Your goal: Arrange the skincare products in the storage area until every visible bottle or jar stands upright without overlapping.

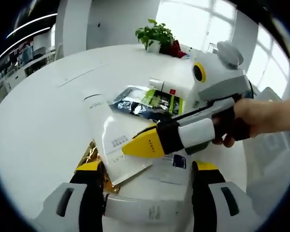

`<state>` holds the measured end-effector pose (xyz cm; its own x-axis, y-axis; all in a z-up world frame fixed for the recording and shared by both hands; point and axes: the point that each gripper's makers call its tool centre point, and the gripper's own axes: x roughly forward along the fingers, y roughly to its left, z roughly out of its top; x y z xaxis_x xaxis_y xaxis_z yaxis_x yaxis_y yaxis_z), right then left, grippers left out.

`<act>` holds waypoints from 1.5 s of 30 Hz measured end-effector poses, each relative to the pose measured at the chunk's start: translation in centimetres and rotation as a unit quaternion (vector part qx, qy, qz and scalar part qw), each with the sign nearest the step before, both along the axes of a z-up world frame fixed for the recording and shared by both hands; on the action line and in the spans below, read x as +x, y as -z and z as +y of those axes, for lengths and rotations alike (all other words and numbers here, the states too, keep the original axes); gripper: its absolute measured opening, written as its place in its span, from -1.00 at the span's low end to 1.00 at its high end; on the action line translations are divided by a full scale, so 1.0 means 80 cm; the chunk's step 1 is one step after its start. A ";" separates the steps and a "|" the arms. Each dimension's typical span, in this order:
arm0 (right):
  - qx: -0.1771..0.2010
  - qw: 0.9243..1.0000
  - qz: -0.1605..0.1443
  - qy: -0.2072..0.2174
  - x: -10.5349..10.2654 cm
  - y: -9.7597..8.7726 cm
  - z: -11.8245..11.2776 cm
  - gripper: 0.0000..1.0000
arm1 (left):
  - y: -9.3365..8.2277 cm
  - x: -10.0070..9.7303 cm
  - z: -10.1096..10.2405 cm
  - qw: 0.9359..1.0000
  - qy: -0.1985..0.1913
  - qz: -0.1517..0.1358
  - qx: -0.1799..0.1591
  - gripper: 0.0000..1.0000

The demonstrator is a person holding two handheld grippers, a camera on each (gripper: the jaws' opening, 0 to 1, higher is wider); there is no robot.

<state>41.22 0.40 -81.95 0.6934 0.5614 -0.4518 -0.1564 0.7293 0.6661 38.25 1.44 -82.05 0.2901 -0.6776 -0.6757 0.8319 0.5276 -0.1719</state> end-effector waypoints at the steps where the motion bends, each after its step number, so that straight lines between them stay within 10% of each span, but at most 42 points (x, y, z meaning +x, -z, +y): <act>1: 0.018 1.000 0.006 0.006 0.000 -0.002 0.003 -0.61 | 0.000 0.001 0.001 1.000 -0.001 0.000 0.000 0.38; 24: 0.118 0.992 0.044 0.021 0.016 0.001 0.034 -0.71 | -0.002 0.003 0.007 1.000 -0.014 0.007 -0.008 0.47; 45: 0.069 0.997 0.035 0.014 0.032 0.004 0.047 -0.78 | -0.003 0.003 0.007 1.000 -0.012 0.005 -0.015 0.53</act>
